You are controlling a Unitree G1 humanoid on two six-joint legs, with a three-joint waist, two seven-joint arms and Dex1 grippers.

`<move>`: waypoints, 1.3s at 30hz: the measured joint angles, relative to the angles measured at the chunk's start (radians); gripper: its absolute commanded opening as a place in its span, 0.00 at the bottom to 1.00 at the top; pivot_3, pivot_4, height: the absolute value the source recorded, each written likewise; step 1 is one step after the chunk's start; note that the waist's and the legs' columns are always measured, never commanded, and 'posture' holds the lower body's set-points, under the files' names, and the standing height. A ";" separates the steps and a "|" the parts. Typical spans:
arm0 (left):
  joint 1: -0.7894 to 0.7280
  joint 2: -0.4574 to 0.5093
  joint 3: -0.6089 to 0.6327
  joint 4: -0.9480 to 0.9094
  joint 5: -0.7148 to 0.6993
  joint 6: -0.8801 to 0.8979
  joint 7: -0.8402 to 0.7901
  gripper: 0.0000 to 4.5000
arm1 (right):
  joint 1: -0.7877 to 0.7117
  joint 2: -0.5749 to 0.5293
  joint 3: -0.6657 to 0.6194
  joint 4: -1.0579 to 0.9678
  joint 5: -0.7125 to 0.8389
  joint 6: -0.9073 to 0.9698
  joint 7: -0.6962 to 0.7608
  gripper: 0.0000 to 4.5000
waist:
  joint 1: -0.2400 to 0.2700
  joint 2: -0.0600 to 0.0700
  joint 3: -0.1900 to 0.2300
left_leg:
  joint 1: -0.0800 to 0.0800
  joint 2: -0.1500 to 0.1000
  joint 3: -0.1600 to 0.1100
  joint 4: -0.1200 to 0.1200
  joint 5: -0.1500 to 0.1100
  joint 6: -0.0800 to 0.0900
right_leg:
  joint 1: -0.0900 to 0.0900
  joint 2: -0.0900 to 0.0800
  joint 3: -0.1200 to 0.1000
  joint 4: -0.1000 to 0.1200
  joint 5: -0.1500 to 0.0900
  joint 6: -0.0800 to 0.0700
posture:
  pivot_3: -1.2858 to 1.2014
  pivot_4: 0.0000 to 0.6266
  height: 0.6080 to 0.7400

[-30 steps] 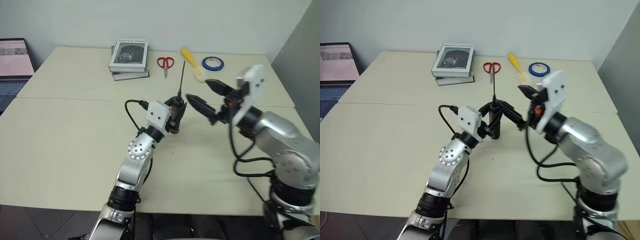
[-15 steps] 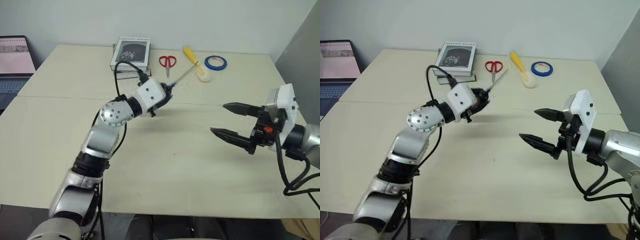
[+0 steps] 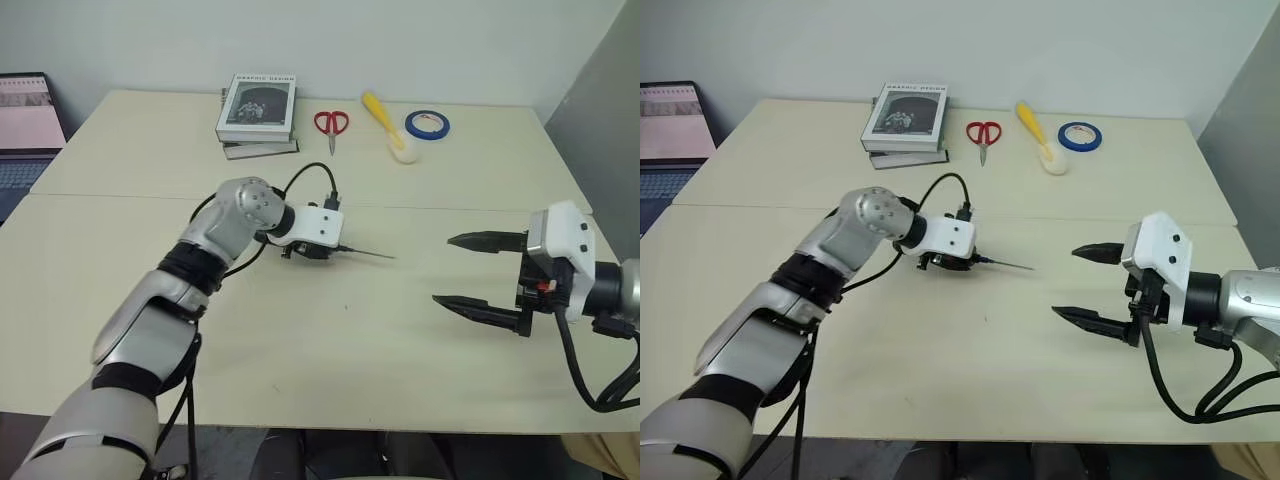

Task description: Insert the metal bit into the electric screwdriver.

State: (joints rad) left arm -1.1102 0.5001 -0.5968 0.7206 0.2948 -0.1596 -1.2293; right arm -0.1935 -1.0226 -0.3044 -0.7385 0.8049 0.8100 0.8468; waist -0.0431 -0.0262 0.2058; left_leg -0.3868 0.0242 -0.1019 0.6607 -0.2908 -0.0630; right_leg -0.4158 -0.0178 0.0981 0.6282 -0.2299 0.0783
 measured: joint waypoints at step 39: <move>0.669 0.491 0.743 -0.843 -0.439 0.724 -0.095 0.97 | 0.123 -0.083 -0.020 0.251 -0.191 -0.305 0.309 0.97 | 0.014 0.000 0.000 | 0.006 0.001 -0.002 0.002 0.000 0.000 | 0.006 0.000 -0.002 0.003 0.000 0.000 | 0.52 0.24 1.00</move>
State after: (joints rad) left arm -0.4409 0.9907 0.1466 -0.1226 -0.1439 0.5649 -1.3244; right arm -0.0707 -1.1053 -0.3239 -0.4872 0.6143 0.5046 1.1555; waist -0.0288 -0.0264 0.2060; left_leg -0.3811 0.0256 -0.1037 0.6629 -0.2907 -0.0631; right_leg -0.4096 -0.0180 0.0958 0.6310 -0.2296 0.0785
